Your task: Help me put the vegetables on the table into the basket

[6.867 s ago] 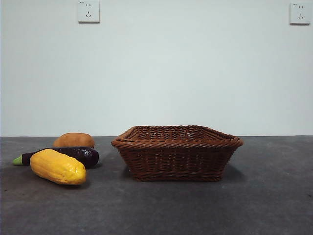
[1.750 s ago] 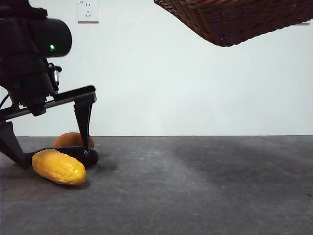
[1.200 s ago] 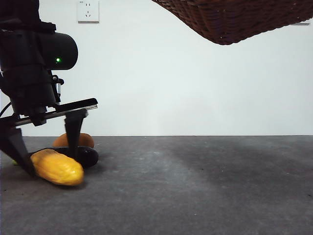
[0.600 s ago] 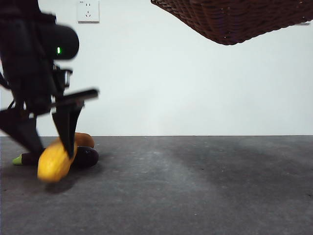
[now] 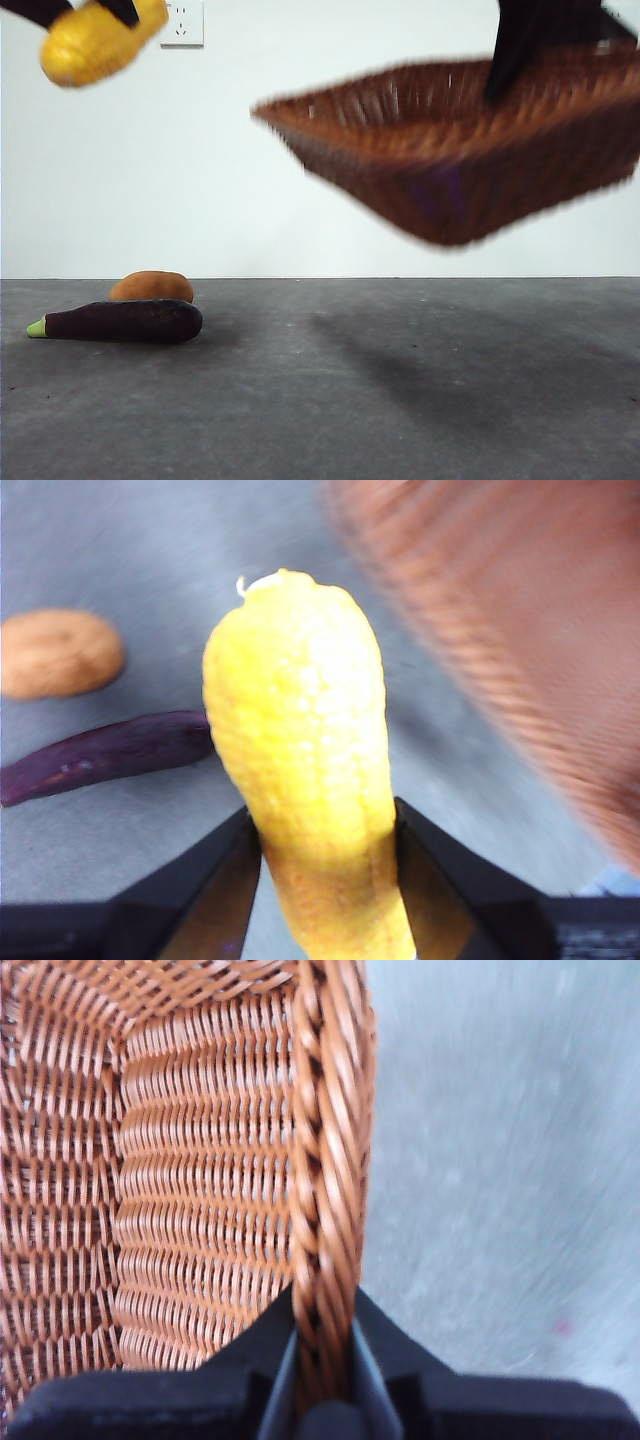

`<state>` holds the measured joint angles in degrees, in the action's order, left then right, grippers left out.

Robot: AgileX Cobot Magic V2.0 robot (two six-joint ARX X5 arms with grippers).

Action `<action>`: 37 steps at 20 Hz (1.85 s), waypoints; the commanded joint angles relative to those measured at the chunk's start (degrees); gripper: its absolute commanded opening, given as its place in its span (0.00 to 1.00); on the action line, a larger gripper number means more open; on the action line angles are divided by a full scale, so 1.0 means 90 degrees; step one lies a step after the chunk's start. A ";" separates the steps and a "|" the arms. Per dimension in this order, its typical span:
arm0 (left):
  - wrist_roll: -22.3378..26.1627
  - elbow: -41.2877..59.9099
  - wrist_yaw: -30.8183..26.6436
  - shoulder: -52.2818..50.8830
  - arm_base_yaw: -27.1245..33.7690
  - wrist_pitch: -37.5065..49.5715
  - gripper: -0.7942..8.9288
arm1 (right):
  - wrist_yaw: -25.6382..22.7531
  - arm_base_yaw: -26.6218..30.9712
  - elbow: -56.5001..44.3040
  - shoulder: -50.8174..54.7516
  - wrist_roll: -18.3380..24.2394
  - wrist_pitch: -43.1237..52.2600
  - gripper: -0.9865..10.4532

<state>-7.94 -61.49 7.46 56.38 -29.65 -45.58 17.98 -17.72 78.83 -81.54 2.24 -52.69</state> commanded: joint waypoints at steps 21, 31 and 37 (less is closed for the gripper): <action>0.2249 0.0002 0.1049 0.3330 -0.2620 0.1309 0.54 | 0.0238 -0.1209 -0.1481 -0.0175 -0.1382 0.1523 0.08; 0.2273 -0.0559 0.1161 0.2681 -0.2358 0.0760 0.66 | -0.0024 -0.1190 -0.1484 -0.0175 -0.1224 0.1506 0.08; 0.2550 -0.1037 0.0775 0.1617 -0.0998 0.0296 0.66 | 0.0075 -0.1100 -0.1481 -0.0172 -0.1173 0.1511 0.08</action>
<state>13.65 -70.87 14.24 70.67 -38.59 -42.98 17.85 -27.62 65.69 -83.07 -8.32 -39.81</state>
